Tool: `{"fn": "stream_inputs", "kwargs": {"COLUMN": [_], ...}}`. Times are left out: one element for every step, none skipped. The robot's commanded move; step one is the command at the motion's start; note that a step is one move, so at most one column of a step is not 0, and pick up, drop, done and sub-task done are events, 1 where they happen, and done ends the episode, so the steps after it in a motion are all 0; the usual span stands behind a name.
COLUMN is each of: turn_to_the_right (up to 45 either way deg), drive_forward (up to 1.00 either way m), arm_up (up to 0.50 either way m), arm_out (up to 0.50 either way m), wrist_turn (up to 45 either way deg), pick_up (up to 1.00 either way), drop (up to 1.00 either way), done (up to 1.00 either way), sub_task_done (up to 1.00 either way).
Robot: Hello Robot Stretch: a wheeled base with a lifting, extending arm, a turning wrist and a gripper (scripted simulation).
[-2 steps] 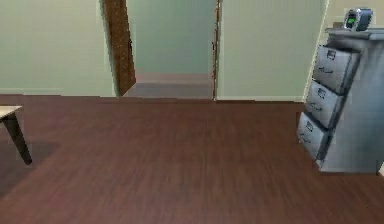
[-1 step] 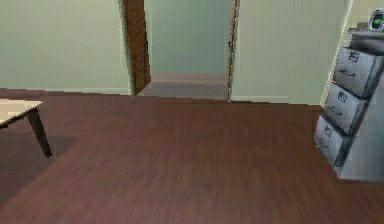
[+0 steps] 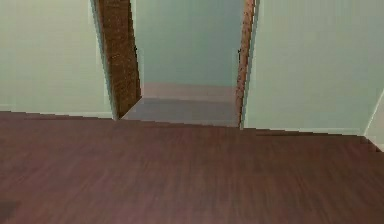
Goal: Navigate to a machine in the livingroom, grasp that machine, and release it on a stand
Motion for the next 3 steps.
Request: {"fn": "stream_inputs", "kwargs": {"turn_to_the_right": [0.0,0.0,0.0], "drive_forward": [1.00,1.00,1.00], "arm_up": [0.00,0.00,0.00], "arm_out": [0.00,0.00,0.00], "wrist_turn": [0.0,0.0,0.0], "pick_up": [0.00,0.00,0.00], "drop": [0.00,0.00,0.00], "done": [0.00,0.00,0.00], "sub_task_done": [0.00,0.00,0.00]}}
